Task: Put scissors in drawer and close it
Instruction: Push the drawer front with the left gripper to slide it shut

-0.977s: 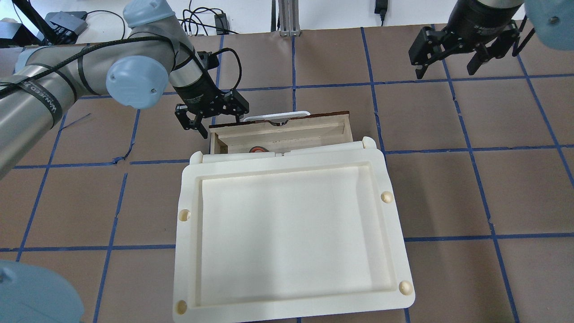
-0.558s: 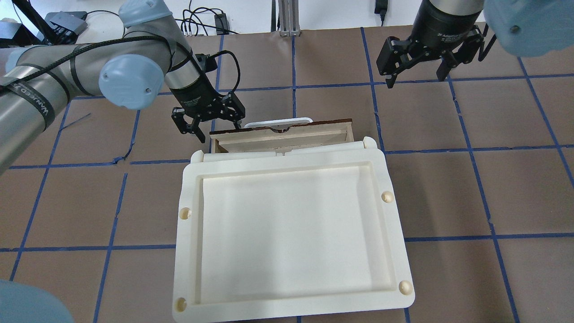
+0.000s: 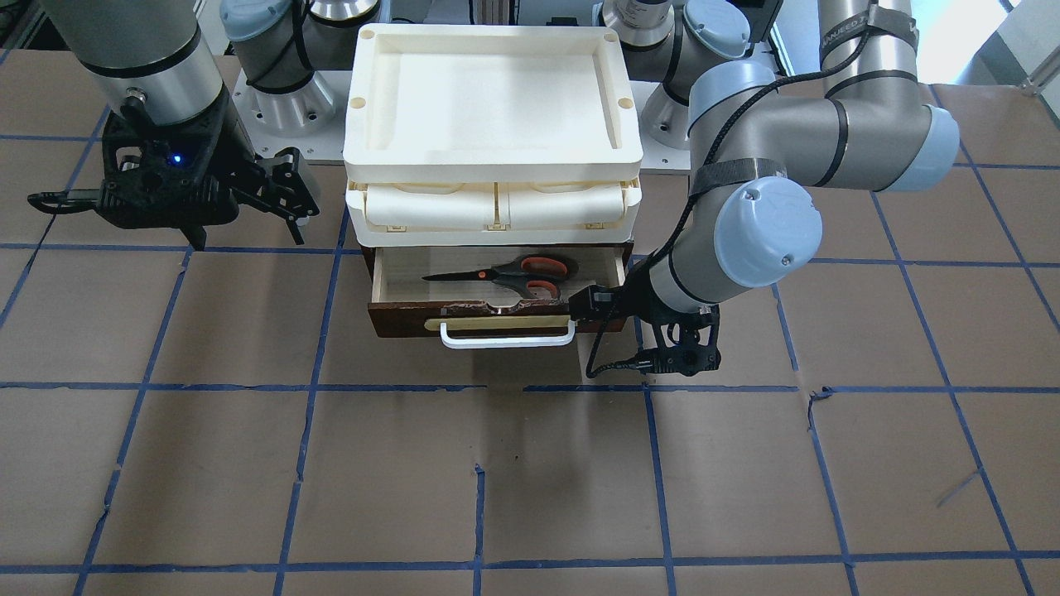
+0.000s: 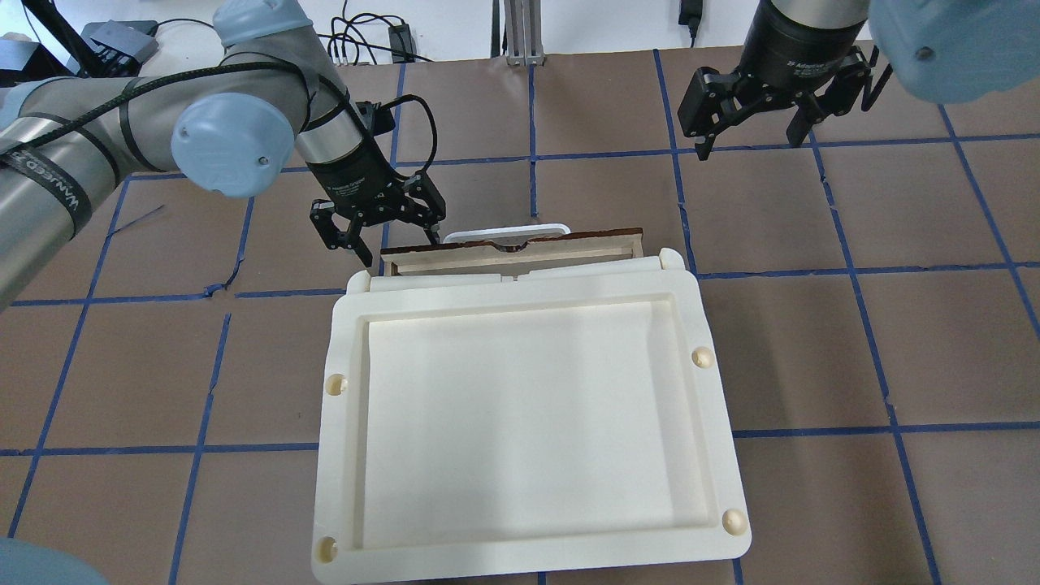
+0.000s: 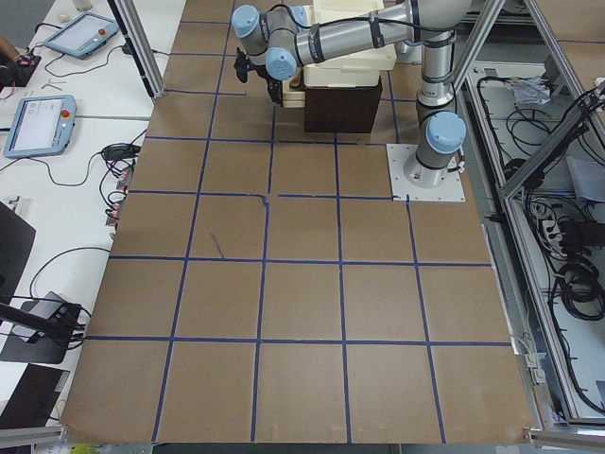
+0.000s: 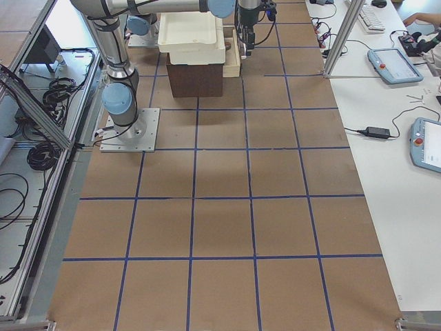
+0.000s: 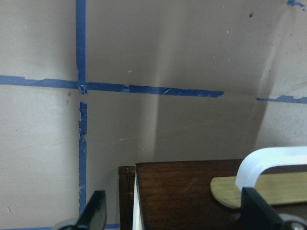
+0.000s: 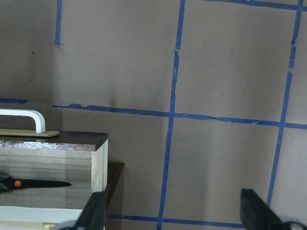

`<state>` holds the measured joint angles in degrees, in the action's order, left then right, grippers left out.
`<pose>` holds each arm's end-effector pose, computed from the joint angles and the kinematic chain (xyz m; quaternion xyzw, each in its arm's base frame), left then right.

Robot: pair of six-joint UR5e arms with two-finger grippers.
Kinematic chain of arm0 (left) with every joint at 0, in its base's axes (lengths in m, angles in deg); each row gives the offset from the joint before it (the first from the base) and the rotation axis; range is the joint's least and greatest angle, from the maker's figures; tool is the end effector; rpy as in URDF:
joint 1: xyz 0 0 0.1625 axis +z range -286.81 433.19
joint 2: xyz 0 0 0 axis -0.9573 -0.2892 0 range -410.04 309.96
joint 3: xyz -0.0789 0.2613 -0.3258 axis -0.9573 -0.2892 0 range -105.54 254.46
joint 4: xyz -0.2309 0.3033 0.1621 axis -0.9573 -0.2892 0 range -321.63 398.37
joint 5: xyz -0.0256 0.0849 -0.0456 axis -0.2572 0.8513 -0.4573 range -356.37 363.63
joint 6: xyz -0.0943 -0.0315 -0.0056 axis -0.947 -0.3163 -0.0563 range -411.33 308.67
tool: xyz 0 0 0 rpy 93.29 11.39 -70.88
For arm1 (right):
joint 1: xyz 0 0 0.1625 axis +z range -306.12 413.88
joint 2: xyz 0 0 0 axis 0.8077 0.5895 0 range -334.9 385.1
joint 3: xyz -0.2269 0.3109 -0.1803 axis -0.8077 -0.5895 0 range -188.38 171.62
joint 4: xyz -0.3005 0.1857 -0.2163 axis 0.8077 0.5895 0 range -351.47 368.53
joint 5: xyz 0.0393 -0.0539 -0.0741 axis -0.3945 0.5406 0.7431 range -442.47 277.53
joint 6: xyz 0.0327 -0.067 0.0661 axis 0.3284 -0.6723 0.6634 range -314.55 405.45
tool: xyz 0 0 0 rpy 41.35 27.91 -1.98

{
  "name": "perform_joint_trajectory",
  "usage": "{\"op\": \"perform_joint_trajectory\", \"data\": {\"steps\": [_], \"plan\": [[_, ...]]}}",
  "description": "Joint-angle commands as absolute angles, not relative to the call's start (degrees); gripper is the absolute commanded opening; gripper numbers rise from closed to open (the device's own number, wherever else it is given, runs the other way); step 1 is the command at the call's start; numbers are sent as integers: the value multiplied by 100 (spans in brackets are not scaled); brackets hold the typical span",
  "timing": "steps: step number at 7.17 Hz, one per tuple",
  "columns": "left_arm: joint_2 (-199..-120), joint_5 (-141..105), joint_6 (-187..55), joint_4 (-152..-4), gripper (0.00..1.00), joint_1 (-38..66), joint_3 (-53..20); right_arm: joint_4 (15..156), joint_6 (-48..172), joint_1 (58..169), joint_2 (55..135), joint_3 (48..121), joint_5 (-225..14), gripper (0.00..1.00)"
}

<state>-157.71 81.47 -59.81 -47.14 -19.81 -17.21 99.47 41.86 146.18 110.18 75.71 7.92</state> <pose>-0.1839 -0.5616 0.3180 0.0608 -0.9843 -0.1383 0.0916 0.1539 -0.5258 0.4966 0.0514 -0.9985 0.0169 0.0036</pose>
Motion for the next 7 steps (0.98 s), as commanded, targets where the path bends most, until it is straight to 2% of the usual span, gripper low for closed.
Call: {"op": "perform_joint_trajectory", "data": {"steps": [1,7], "plan": [[-15753,8141,-6152,-4829,100,-2094,-1721,9888,4185,14634,11018,7582,762,100],[-15674,8132,-6162,-5496,100,-2182,-1739,9915,4211,14528,10974,7582,762,100]]}}
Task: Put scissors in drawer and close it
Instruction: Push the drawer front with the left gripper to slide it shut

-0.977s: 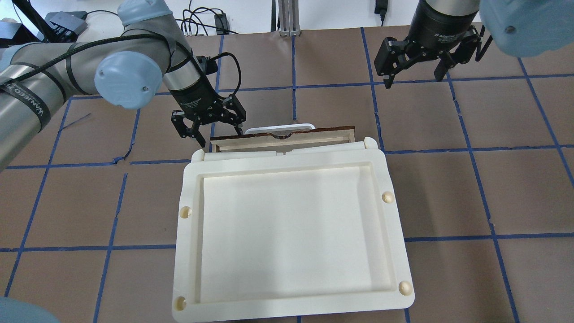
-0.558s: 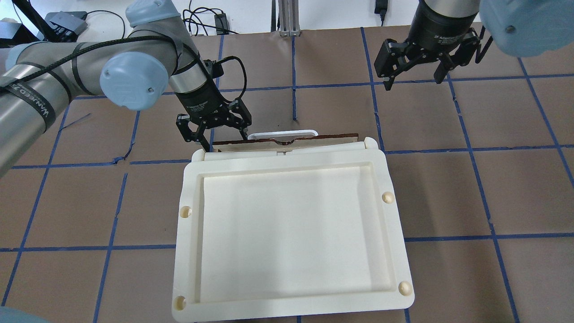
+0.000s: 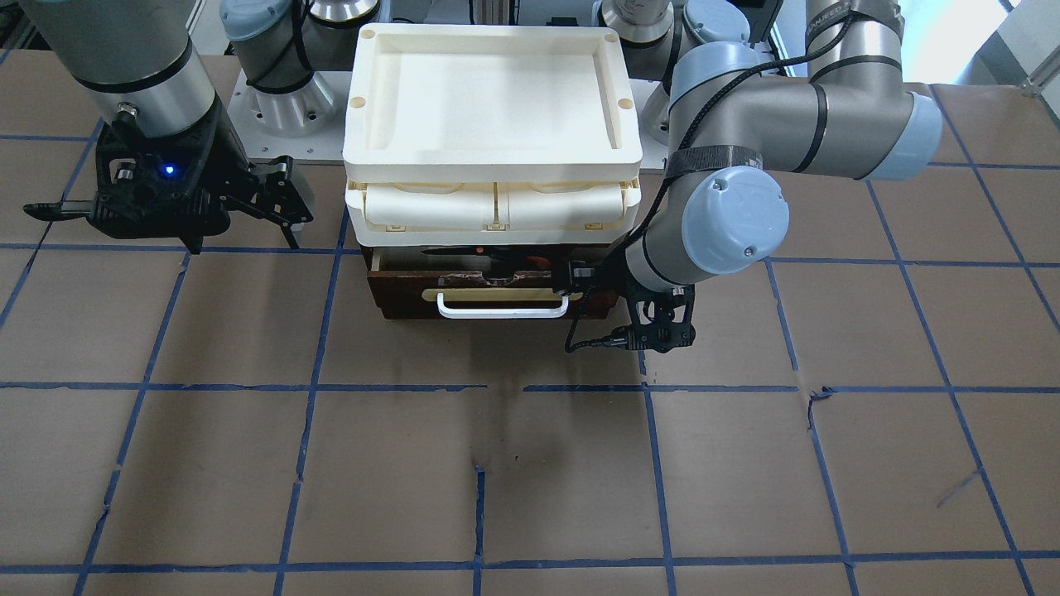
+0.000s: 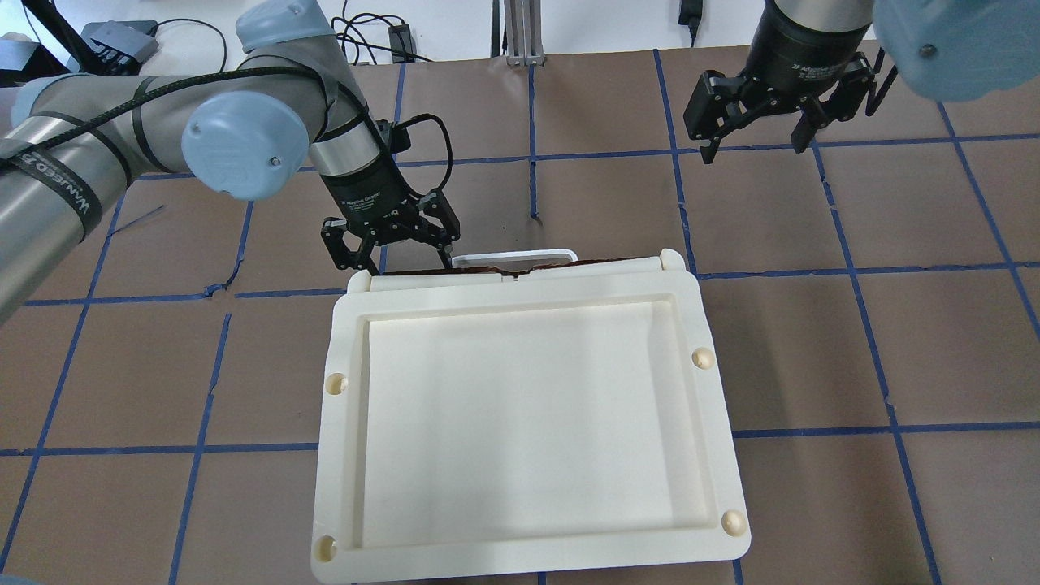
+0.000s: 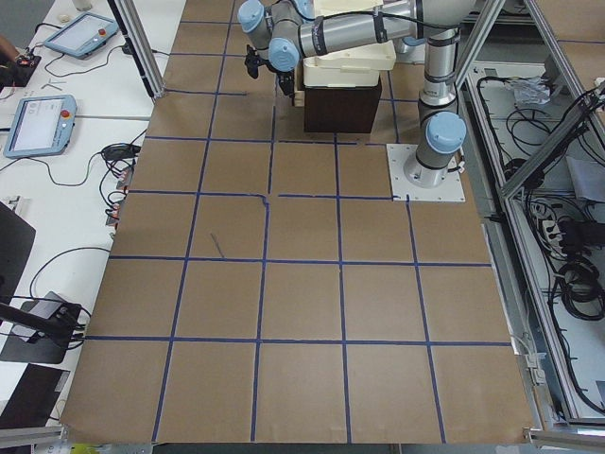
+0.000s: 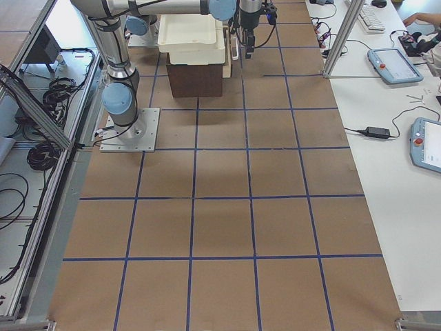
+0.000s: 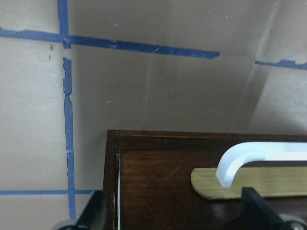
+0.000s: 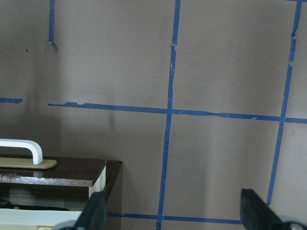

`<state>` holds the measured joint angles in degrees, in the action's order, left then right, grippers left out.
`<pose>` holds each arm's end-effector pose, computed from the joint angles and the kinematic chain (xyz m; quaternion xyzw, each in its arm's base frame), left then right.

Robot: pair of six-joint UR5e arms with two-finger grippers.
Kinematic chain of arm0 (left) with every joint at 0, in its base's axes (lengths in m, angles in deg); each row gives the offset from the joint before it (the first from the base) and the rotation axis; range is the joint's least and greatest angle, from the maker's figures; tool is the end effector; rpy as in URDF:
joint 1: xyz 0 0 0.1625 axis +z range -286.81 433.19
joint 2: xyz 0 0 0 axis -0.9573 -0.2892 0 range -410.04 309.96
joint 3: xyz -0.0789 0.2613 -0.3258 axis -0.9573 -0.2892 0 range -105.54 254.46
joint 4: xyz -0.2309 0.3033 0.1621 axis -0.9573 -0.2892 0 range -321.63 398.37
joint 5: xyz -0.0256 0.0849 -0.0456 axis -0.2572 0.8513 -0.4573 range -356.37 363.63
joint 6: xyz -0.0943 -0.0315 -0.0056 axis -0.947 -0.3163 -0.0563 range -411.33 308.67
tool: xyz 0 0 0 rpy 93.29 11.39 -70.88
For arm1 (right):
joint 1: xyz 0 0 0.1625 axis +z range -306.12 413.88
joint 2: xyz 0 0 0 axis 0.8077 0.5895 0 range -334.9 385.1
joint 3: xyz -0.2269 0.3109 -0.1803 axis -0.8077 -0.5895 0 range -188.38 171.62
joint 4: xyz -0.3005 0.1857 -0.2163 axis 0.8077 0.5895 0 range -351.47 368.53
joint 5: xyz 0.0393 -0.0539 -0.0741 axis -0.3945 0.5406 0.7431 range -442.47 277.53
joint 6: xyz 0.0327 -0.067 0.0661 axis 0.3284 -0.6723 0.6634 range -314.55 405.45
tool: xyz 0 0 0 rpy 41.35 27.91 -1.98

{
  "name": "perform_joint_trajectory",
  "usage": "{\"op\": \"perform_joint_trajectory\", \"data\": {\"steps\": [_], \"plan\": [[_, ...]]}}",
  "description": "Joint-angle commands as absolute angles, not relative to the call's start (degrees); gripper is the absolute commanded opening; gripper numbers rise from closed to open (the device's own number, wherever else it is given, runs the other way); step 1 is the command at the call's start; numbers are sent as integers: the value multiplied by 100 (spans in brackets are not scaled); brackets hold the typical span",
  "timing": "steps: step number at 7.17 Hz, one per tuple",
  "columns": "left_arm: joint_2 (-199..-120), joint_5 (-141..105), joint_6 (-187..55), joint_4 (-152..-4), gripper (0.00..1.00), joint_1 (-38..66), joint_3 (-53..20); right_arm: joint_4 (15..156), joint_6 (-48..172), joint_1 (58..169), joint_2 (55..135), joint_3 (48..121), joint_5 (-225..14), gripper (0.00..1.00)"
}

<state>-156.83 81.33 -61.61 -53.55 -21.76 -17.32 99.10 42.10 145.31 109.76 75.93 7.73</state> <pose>-0.2017 -0.5385 0.3185 0.0645 -0.9765 -0.1892 0.0811 0.1463 -0.5295 0.4901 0.0418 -0.9991 0.0081 0.0018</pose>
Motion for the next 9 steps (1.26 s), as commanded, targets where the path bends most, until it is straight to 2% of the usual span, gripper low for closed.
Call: {"op": "perform_joint_trajectory", "data": {"steps": [1,9], "plan": [[-15665,8132,-6162,-5549,100,-2182,-1748,9915,4203,14528,10974,7591,771,100],[-15657,8123,-6135,-5796,100,-2235,-1765,9897,4194,14511,10974,7617,754,100]]}}
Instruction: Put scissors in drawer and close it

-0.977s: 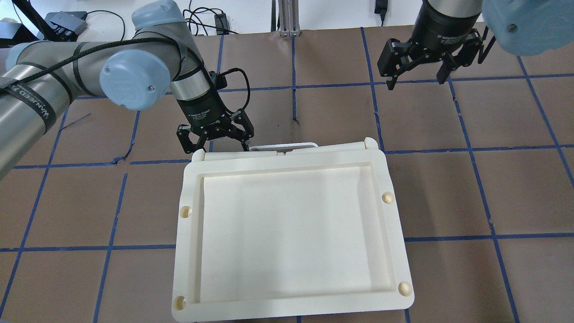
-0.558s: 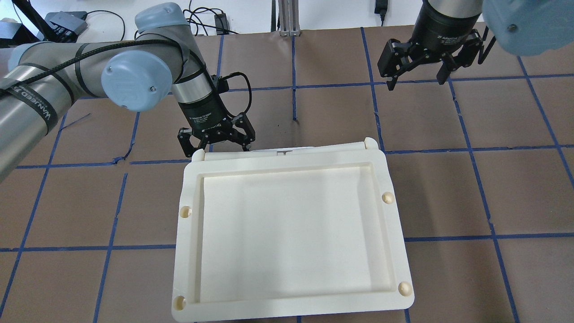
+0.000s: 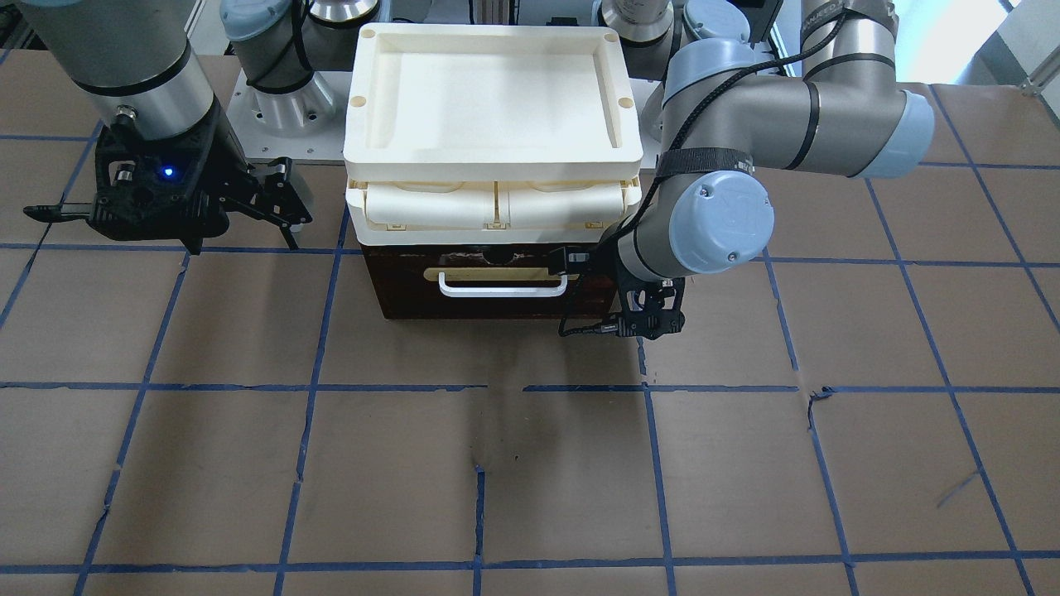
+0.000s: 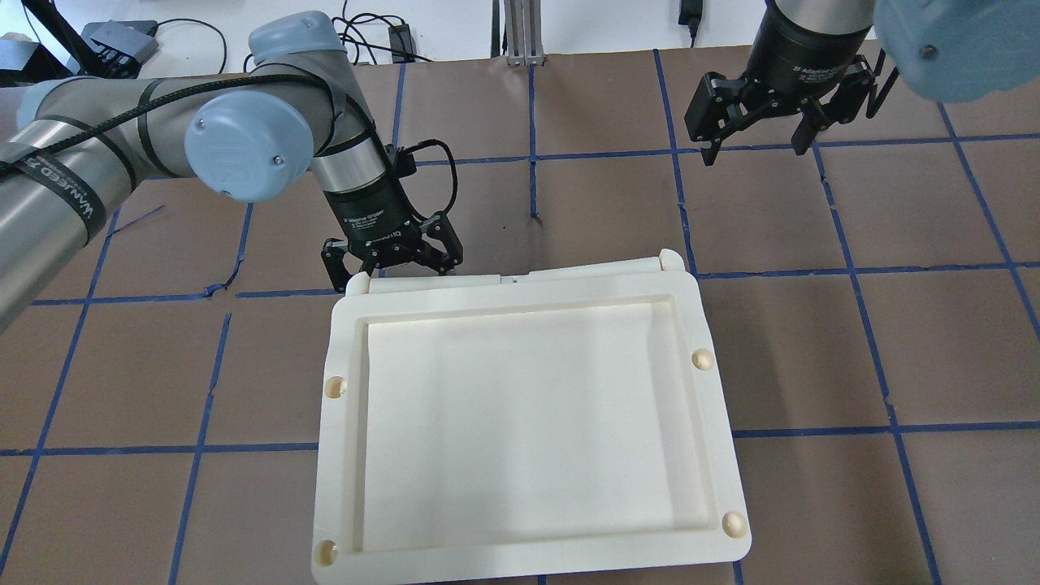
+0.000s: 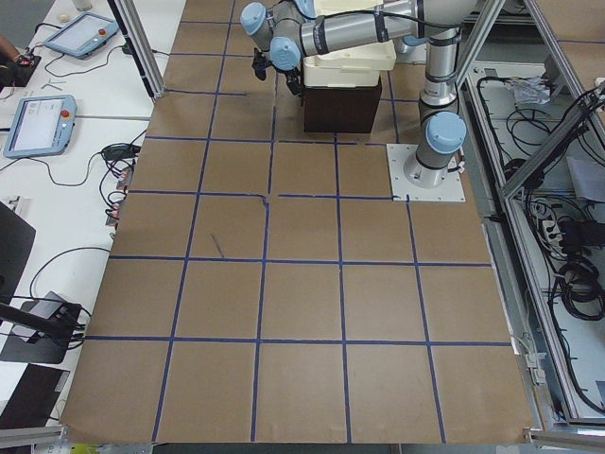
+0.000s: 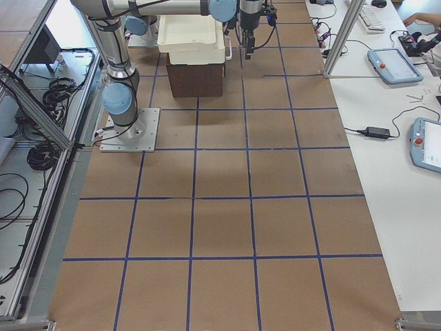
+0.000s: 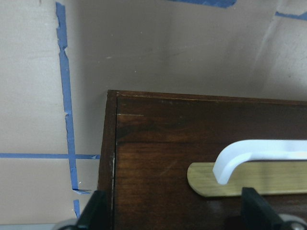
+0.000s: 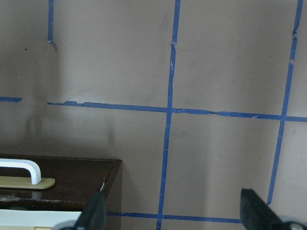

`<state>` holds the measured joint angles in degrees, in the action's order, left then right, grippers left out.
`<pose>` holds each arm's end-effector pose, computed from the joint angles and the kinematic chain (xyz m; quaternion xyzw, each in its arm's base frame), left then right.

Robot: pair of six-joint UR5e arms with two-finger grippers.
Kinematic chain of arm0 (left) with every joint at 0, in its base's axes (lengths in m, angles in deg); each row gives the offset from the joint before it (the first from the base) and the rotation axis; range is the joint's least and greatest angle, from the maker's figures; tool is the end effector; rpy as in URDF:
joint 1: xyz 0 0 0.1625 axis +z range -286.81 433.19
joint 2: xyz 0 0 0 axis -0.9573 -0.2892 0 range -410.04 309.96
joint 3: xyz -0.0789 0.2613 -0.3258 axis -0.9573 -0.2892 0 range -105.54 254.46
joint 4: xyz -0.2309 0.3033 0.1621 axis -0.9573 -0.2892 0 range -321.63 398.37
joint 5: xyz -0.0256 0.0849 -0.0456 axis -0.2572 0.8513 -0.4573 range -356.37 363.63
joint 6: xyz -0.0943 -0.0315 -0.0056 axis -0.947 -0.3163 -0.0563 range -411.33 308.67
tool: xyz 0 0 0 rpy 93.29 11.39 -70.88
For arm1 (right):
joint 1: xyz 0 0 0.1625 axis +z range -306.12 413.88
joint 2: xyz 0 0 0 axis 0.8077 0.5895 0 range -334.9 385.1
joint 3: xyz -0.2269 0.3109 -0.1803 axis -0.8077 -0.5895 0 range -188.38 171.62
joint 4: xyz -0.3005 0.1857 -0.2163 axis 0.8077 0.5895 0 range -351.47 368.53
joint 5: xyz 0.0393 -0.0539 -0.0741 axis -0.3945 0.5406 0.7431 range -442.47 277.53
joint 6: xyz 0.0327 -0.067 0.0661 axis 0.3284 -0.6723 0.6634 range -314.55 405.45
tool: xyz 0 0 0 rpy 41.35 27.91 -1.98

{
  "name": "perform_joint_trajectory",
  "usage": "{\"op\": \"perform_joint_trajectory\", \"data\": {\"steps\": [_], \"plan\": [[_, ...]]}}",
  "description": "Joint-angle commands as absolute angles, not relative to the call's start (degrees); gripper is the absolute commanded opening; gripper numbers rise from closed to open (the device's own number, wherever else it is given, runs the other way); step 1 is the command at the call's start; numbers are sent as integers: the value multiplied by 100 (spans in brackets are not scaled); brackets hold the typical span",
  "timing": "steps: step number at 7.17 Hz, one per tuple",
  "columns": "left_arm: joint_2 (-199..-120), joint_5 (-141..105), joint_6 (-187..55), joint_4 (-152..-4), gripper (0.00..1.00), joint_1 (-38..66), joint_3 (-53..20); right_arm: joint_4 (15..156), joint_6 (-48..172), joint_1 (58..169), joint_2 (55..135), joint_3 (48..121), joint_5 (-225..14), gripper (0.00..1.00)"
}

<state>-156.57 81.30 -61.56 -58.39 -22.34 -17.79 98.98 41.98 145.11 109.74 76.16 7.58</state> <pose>-0.2058 -0.5228 0.3130 0.0634 -0.9678 -0.2320 0.0736 0.1447 -0.5296 0.4878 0.0411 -0.9991 0.0049 0.0005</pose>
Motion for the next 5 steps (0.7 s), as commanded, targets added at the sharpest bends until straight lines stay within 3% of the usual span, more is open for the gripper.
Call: {"op": "perform_joint_trajectory", "data": {"steps": [1,3,5], "plan": [[-15657,8141,-6048,-5561,100,-2217,-1626,9906,4194,14502,10974,7609,745,100],[-15560,8333,-6004,-4404,100,-2156,-1520,9897,4124,14467,10965,7635,832,100],[-15307,9498,-6003,-4240,100,-2095,-1143,9897,4176,14475,10991,7617,754,100]]}}
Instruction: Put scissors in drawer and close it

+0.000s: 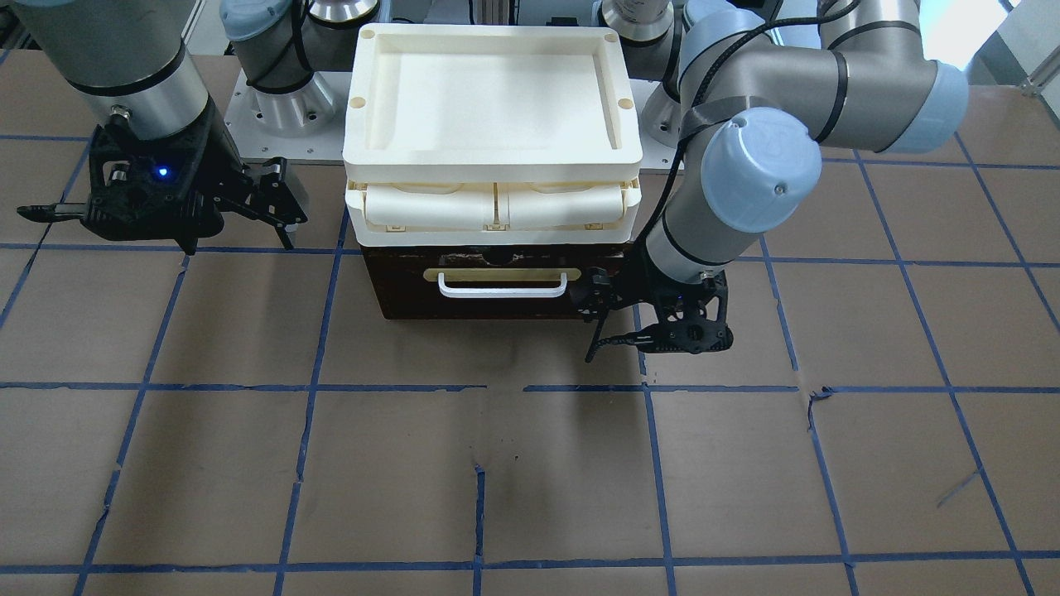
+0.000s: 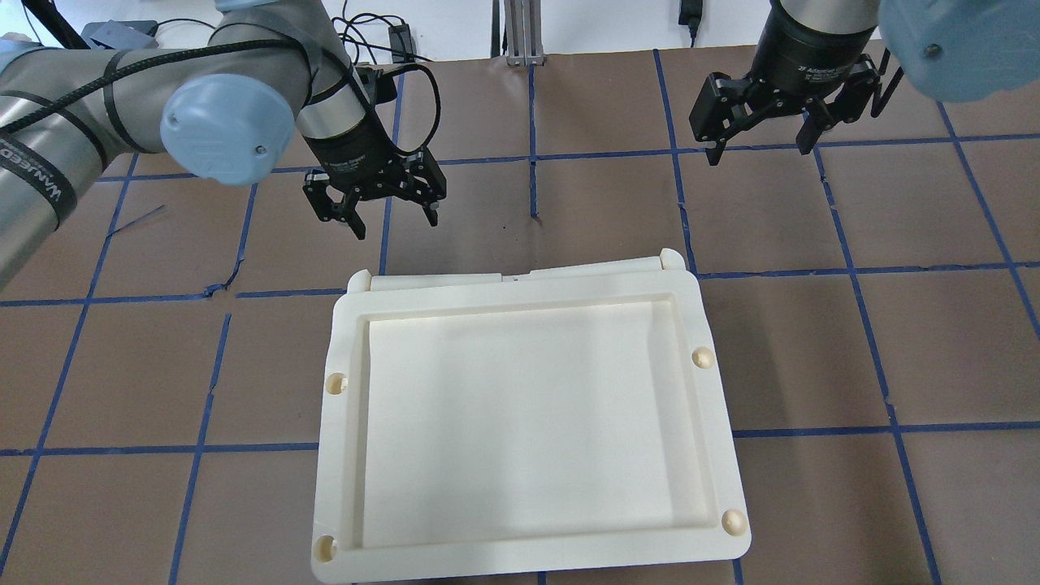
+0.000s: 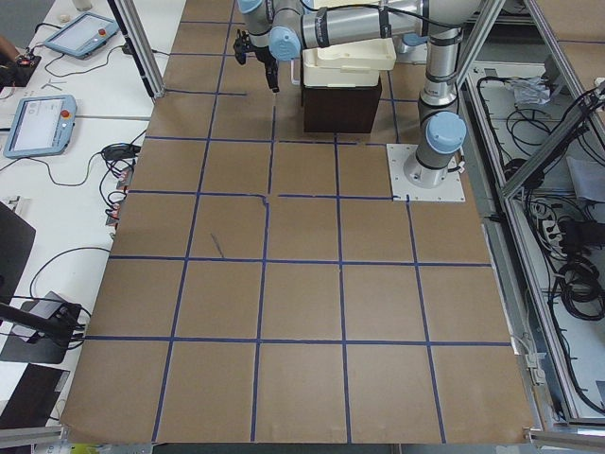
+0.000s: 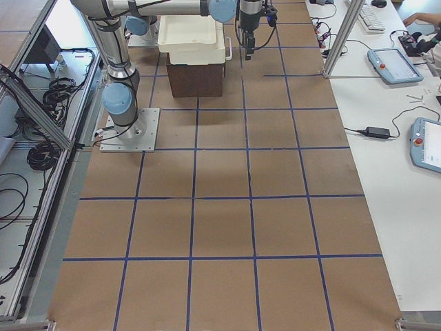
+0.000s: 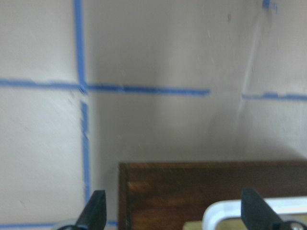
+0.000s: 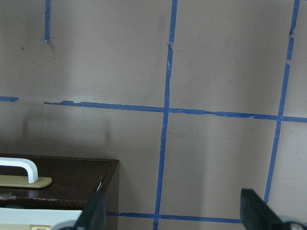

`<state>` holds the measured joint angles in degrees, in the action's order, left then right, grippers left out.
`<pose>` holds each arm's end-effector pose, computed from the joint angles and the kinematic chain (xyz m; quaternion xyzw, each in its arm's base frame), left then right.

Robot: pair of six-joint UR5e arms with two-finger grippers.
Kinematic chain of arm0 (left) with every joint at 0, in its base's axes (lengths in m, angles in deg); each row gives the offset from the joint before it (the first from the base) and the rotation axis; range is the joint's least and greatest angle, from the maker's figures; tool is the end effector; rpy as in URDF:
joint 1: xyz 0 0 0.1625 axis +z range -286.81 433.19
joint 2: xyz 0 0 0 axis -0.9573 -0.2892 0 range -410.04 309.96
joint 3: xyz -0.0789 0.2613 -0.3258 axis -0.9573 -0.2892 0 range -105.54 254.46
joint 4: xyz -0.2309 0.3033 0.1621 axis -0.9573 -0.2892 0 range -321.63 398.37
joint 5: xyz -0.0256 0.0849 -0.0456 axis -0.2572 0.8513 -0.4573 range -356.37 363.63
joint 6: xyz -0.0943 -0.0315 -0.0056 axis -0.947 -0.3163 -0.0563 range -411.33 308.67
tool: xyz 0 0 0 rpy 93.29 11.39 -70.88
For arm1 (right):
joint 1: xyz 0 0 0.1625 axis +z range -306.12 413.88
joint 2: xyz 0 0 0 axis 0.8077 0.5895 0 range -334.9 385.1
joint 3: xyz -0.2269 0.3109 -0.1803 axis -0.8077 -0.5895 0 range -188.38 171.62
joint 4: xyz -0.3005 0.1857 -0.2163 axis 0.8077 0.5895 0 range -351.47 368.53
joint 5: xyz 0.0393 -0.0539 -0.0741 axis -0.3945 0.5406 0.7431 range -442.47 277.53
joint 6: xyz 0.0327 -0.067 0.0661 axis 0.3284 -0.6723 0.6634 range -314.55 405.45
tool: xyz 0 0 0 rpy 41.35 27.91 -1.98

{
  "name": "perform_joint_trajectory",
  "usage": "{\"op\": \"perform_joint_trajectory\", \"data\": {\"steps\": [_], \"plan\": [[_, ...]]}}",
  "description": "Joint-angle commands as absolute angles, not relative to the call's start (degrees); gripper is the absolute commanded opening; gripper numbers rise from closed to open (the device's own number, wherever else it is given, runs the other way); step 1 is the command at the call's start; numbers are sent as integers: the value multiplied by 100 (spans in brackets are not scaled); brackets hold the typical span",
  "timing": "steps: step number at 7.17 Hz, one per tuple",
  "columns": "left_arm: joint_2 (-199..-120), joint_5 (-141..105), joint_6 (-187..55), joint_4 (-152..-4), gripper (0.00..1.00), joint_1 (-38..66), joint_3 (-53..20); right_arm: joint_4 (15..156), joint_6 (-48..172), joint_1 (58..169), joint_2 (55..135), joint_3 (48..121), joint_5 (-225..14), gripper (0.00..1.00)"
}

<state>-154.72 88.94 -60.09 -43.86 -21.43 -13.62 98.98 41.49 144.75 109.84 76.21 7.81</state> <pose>-0.1877 -0.5676 0.3795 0.0378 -0.9975 -0.0479 0.0355 0.1409 -0.5298 0.4883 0.0422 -0.9991 0.0053 0.0025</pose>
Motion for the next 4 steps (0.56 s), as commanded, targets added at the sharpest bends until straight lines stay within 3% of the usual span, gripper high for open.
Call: {"op": "perform_joint_trajectory", "data": {"steps": [1,4], "plan": [[-15105,9529,-5995,-4284,100,-1746,-993,9897,4176,14475,10991,7617,745,100],[-14419,9573,-5732,-4380,100,-1198,-1010,9932,4159,14475,10991,7617,745,100]]}}
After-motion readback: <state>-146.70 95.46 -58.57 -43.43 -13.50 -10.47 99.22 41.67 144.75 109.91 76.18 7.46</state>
